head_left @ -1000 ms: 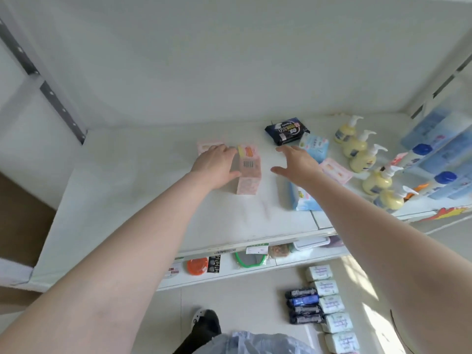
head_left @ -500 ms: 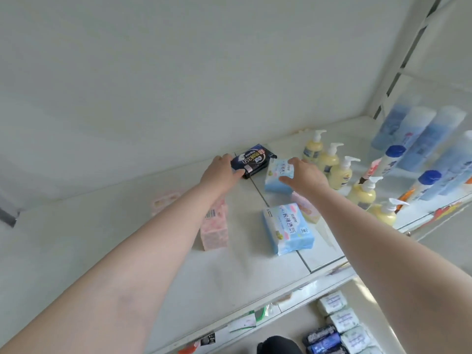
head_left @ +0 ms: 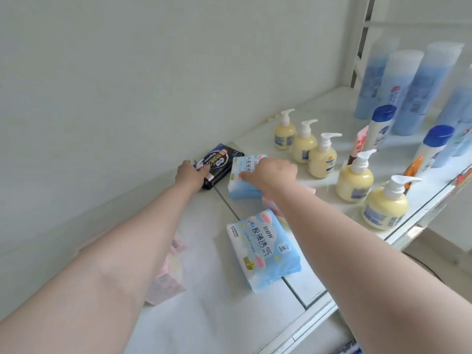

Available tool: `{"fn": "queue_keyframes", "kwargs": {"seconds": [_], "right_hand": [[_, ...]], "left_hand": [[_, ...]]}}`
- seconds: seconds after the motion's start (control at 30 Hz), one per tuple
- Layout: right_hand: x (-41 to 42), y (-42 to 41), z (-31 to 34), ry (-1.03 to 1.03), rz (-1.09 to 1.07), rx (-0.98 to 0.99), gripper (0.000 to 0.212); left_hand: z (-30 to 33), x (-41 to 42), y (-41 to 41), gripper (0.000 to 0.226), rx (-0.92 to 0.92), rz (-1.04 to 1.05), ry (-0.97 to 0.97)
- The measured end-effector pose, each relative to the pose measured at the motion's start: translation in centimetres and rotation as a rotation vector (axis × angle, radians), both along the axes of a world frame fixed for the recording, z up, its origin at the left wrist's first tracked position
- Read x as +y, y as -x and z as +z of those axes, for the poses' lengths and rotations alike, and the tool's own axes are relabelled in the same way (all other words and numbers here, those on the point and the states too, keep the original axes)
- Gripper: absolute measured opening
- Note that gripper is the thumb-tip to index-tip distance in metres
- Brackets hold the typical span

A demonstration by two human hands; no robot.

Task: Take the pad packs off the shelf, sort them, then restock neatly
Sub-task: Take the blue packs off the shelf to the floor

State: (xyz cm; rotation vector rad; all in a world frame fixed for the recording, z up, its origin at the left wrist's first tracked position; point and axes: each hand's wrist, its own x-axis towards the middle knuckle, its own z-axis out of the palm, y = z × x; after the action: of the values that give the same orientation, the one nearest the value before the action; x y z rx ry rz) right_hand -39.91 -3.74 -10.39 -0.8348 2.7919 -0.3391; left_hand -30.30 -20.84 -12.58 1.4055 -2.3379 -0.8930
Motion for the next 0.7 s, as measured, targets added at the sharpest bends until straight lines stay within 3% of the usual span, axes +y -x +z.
{"fn": "queue_keyframes", "kwargs": {"seconds": [0.17,0.27,0.37,0.47,0.57,0.7], "right_hand": [[-0.6,0.3,0.1,-0.039,0.010,0.007,0.069],[-0.7,-0.6,0.7,-0.005,0.052,0.009,0.074],[-0.9,-1.6,1.5,0.079,0.077,0.017,0.081],[-0.9,-2.4,2.9,0.221,0.074,-0.044,0.078],[-0.8,-2.9,4.6,0.447,0.018,-0.197,0.074],[0.4,-4.3,7.1,0.739,-0.086,-0.487,0.063]], "left_hand": [[-1.0,-0.6,0.6,0.064,-0.208,0.016,0.113],[-1.1,-0.3,0.2,0.071,-0.232,0.119,0.023],[-1.0,0.1,-0.5,0.066,0.002,0.166,-0.158],[0.5,0.7,-2.1,0.051,0.190,0.228,-0.175],[3.7,1.6,-4.7,0.047,0.364,0.327,-0.209],[9.6,4.0,-8.6,0.038,0.646,0.431,-0.394]]}}
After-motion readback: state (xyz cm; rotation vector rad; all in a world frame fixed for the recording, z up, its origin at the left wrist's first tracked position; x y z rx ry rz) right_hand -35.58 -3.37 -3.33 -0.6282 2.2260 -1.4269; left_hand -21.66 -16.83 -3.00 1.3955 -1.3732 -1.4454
